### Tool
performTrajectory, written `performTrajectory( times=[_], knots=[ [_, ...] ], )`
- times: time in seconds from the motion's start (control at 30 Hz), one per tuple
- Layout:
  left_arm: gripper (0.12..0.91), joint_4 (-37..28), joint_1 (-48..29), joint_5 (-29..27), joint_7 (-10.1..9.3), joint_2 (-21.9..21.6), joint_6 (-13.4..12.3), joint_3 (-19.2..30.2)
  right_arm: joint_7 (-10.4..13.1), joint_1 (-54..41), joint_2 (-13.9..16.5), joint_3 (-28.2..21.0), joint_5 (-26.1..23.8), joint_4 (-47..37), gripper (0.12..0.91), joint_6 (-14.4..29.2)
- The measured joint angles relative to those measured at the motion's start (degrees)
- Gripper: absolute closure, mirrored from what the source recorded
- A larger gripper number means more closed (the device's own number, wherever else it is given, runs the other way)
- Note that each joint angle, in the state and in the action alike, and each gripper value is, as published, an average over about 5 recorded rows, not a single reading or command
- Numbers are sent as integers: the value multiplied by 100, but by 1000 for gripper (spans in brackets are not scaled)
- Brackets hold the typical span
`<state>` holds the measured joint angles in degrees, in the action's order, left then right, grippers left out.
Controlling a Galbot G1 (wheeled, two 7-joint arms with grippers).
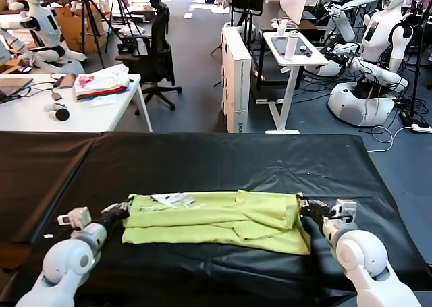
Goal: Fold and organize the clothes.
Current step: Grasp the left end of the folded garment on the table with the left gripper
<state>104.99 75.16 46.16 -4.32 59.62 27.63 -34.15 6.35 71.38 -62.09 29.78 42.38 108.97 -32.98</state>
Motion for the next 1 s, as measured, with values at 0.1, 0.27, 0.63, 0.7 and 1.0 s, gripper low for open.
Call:
performTrajectory(
  times=[0.1, 0.27, 0.63, 0.7, 1.0],
  knots=[
    [779, -14, -35, -26, 2, 31, -106, 8, -239, 21, 22, -8, -157, -34, 743, 374],
    [462, -39, -98, -54, -29, 80, -167, 13, -622, 154, 134, -3, -568, 13, 445, 1205],
    [125, 194, 190, 943, -143, -299, 409, -351, -1709, 1138, 579, 173, -1546, 441, 119, 3787],
    [124, 266, 315, 1400, 25, -485, 665, -486, -1910, 1442, 602, 287, -1598, 546, 118, 4110],
    [123, 116, 473, 2867, 528, -1299, 1457, -938, -2261, 2632, 412, 795, -1705, 834, 118, 4825]
  ],
)
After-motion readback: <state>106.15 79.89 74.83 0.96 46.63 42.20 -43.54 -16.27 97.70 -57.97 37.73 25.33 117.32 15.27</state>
